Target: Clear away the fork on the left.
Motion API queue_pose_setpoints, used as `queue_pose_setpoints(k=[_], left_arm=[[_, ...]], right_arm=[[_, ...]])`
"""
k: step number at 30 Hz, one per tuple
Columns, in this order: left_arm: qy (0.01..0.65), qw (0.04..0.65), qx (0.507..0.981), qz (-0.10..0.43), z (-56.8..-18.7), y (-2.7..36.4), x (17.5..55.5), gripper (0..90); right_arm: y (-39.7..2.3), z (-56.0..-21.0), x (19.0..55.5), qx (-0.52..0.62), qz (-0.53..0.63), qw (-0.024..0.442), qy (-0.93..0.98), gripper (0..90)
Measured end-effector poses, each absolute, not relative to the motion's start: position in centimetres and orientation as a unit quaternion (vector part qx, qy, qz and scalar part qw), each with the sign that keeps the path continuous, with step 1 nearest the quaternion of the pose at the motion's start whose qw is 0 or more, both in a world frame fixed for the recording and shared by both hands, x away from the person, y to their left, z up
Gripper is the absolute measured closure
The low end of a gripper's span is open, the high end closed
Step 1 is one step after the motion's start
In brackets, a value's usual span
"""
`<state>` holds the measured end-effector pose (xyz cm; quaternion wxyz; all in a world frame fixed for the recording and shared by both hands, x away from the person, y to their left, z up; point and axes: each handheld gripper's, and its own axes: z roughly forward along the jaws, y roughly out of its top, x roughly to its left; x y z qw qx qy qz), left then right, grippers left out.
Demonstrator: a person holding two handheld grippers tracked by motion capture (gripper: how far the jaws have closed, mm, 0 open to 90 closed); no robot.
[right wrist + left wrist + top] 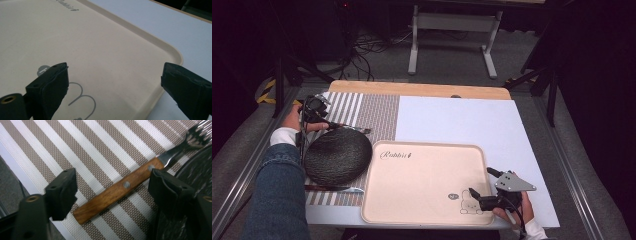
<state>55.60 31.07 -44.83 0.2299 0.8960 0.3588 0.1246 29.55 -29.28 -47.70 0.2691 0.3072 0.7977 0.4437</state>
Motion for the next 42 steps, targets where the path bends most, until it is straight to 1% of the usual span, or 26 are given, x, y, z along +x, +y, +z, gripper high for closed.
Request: queue_pose_setpoints(k=[2,3,4,6,8,13,15,17,19,23,24,27,31,33,35,42], left_arm=[[0.352,0.223,0.902,0.114,-44.8,31.0,55.6,34.2],[0.344,0.218,0.906,0.117,-44.9,31.0,55.6,38.8],[0.35,0.216,0.906,0.099,-45.1,31.0,55.4,41.7],[0.34,0.213,0.909,0.114,-45.0,31.2,55.5,40.8],[0.34,0.215,0.909,0.109,-45.0,31.2,55.5,40.3],[0.317,0.206,0.919,0.109,-44.8,30.7,55.4,46.8],[0.309,0.195,0.924,0.11,-44.6,30.4,55.3,50.4],[0.295,0.185,0.931,0.109,-44.5,30.1,55.2,57.5],[0.294,0.184,0.931,0.111,-44.5,30.0,55.2,60.1],[0.29,0.192,0.933,0.094,-44.5,30.0,55.2,66.4],[0.292,0.194,0.932,0.095,-44.6,30.0,55.1,70.1],[0.289,0.194,0.933,0.092,-44.6,29.8,55.0,75.3],[0.295,0.191,0.93,0.103,-44.6,29.8,54.7,76.1],[0.295,0.181,0.93,0.122,-44.7,29.7,54.5,76.2],[0.298,0.184,0.927,0.135,-44.7,29.6,54.4,76.3],[0.313,0.22,0.907,0.177,-44.2,29.3,53.8,76.3]], right_arm=[[-29.3,-47.7,29.4,0.309,0.436,0.277,0.798,8.5],[-29.3,-47.7,29.4,0.308,0.433,0.283,0.799,8.5],[-29.3,-47.7,29.3,0.306,0.432,0.285,0.799,8.5],[-29.4,-47.8,29.2,0.308,0.431,0.282,0.8,8.5],[-29.4,-47.8,29.2,0.308,0.428,0.282,0.801,8.5],[-29.4,-47.9,29.2,0.308,0.426,0.28,0.803,8.5],[-29.4,-47.9,29.1,0.309,0.425,0.279,0.804,8.5],[-29.5,-48.0,29.1,0.308,0.423,0.277,0.806,8.4],[-29.5,-48.1,29.2,0.308,0.422,0.275,0.807,8.4],[-29.4,-48.1,29.2,0.305,0.419,0.275,0.81,8.4],[-29.4,-48.1,29.1,0.305,0.418,0.274,0.811,8.4],[-29.4,-48.1,29.1,0.304,0.418,0.273,0.811,8.4],[-29.3,-48.1,29.1,0.302,0.415,0.271,0.814,8.4],[-29.2,-48.1,29.1,0.301,0.415,0.27,0.815,8.4],[-29.2,-48.1,29.2,0.3,0.416,0.269,0.815,8.4],[-29.1,-48.0,29.3,0.3,0.419,0.268,0.814,8.4]])
